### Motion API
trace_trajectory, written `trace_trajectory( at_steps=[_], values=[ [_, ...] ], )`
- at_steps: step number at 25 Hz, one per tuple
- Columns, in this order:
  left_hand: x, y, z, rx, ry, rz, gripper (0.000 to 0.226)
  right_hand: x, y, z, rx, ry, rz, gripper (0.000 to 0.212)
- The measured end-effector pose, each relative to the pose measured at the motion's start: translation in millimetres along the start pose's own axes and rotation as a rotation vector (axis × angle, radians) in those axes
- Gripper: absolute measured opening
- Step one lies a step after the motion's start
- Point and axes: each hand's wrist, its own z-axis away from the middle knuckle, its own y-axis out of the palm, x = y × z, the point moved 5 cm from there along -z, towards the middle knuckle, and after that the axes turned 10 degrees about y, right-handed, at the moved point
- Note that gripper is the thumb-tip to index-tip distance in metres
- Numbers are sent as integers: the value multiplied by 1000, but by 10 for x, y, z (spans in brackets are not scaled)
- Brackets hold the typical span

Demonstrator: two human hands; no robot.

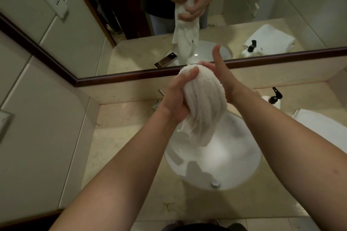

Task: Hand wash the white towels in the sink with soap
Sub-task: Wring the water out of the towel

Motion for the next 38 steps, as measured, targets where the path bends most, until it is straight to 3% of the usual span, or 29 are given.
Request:
trace_trajectory(
  at_steps=[2, 5, 8, 12, 15, 17, 19, 21, 24, 26, 28, 32, 36, 38],
  values=[
    [-24, 3, -36, -118, -3, 58, 56, -119, 103, -53, 107, 87, -48, 106],
    [-46, -145, -89, -364, -2, 60, 59, -241, 152, 19, 136, 132, -93, 89],
    [-11, -277, -122, -533, -66, 0, 45, -415, 183, 184, 238, 139, -65, 86],
    [110, -429, -100, -708, -79, -234, 39, -516, 196, 336, 0, 16, 182, 36],
    [195, -493, -50, -619, -48, -757, 55, -622, 126, 407, -130, -6, 86, 28],
    [282, -482, -108, -420, -32, -808, 82, -680, 40, 455, -165, 16, -22, 25],
    [453, -422, -150, -240, -128, -364, 102, -711, -34, 485, -114, 74, -162, 39],
    [618, -379, -169, -136, -160, 96, 105, -739, -51, 471, 29, 167, -333, 53],
    [718, -241, -257, 26, -161, 148, 98, -767, -26, 411, 179, 224, -531, 65],
    [700, -223, -352, -24, -191, 50, 89, -823, -9, 381, 211, 237, -598, 69],
    [679, -301, -413, -187, -235, -96, 66, -890, 6, 412, 182, 281, -544, 62],
    [807, -471, -364, -424, -257, -244, 40, -1003, -59, 505, -86, 287, -127, 61],
    [1033, -497, -197, -577, -325, -273, 43, -1106, -142, 583, -263, 215, 97, 29],
    [1124, -492, -89, -644, -324, -222, 43, -1141, -164, 632, -269, 211, 152, 23]
  ],
)
